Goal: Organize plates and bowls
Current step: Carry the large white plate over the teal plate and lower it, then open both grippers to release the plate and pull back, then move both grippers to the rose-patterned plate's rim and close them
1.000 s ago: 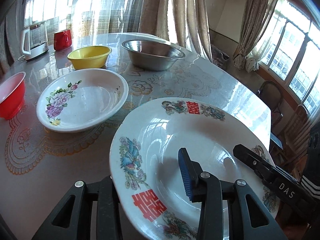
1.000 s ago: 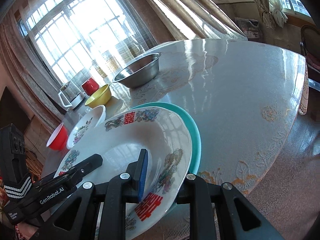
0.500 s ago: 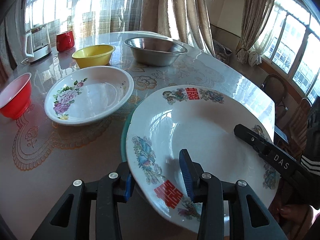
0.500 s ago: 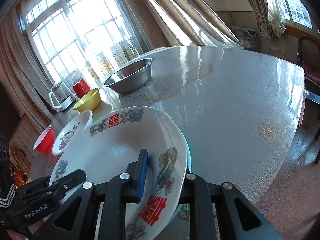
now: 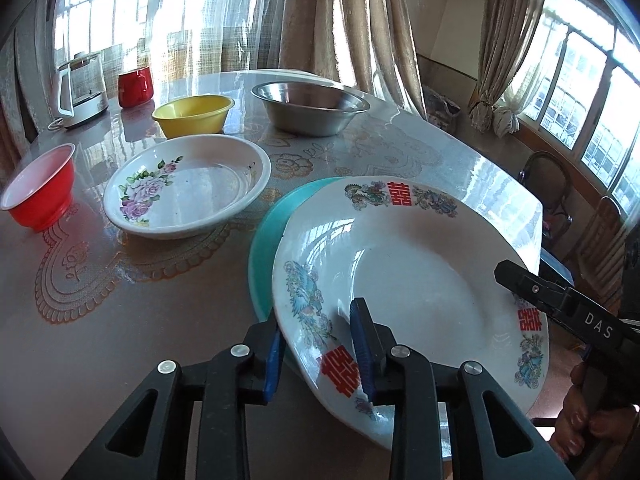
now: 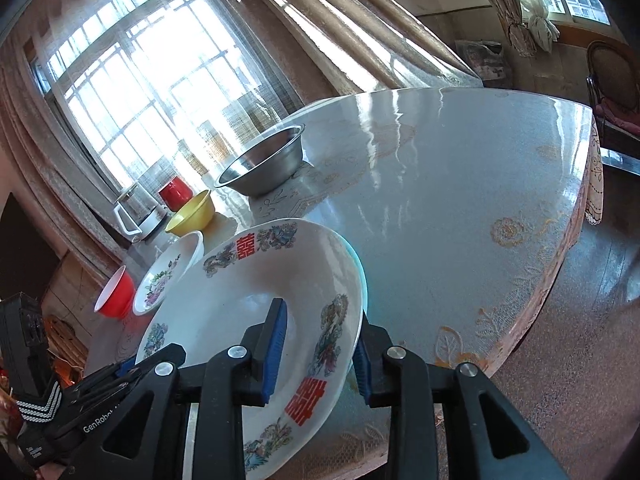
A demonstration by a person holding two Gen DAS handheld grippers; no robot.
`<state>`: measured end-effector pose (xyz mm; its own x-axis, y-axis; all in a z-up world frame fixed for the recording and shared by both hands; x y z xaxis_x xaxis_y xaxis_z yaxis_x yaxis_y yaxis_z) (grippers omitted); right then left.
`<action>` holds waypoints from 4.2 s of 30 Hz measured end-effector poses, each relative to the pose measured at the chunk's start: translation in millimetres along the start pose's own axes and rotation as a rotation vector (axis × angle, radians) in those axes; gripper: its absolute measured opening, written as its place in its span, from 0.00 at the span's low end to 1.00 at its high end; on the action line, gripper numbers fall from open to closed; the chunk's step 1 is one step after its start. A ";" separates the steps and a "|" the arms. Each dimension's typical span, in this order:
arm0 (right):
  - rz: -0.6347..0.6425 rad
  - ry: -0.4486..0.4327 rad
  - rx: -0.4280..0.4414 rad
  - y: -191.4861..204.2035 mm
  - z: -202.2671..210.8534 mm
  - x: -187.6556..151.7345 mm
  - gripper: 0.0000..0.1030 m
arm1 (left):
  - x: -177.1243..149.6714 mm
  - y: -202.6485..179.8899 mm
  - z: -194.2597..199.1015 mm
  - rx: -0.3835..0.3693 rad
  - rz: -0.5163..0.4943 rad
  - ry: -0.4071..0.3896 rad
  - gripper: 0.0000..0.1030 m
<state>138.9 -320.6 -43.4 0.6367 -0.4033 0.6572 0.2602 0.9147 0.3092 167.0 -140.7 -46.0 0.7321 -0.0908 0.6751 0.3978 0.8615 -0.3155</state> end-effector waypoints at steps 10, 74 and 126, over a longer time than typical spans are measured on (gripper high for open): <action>0.028 -0.013 -0.023 -7.1 20.2 -1.3 0.16 | -0.8 3.3 4.2 -0.006 0.038 -0.002 0.29; 0.151 -0.106 -0.113 68.5 25.9 1.6 0.38 | 27.9 117.7 37.6 0.231 0.189 -0.120 0.86; 0.381 0.383 -0.021 220.5 -165.9 60.4 0.27 | 63.2 176.5 6.2 -0.028 0.299 -0.108 0.64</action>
<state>355.1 -139.1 -49.5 0.9068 -0.0084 0.4214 -0.0286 0.9963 0.0814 280.1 8.7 -54.9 0.7562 0.2191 0.6165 0.1904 0.8278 -0.5277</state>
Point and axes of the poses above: each gripper's, at about its wrist camera, not at the fingertips, and z roughly against the way its jaws point, y to its left, x to its top, the point moved 3 cm from there along -z, roughly the way its jaws point, and after that the axes turned 12 degrees about -x, right-handed, at the moved point
